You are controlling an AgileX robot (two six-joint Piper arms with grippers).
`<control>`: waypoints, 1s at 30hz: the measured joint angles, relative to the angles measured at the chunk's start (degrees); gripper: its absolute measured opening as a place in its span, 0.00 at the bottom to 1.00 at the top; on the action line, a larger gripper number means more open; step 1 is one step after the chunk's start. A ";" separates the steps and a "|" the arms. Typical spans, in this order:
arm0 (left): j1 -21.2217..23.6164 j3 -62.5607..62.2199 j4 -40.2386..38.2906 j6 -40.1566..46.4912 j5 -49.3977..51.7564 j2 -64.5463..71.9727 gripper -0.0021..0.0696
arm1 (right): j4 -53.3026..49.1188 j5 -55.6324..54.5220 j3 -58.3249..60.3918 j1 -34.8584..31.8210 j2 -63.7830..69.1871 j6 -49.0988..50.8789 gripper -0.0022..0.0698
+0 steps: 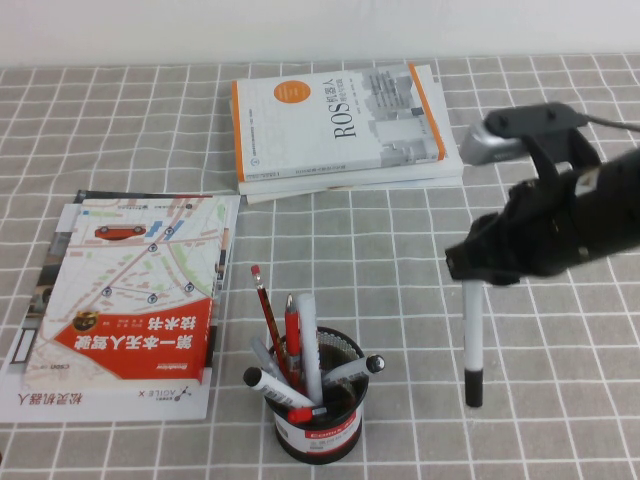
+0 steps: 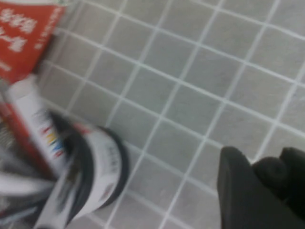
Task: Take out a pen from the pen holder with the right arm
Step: 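Take a marker out of the pen holder and lay it on the table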
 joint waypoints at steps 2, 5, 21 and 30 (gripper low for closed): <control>0.00 0.00 0.00 0.00 0.00 0.00 0.02 | -4.50 1.72 -3.74 0.00 2.30 3.98 0.20; 0.00 0.00 0.00 0.00 0.00 0.00 0.02 | -7.79 3.61 -8.56 0.00 5.50 6.43 0.20; 0.00 0.00 0.00 0.00 0.00 0.00 0.02 | -9.12 12.85 -26.06 -4.41 23.59 13.03 0.20; 0.00 0.00 0.00 0.00 0.00 0.00 0.02 | -7.09 14.92 -31.13 -4.64 30.75 13.38 0.20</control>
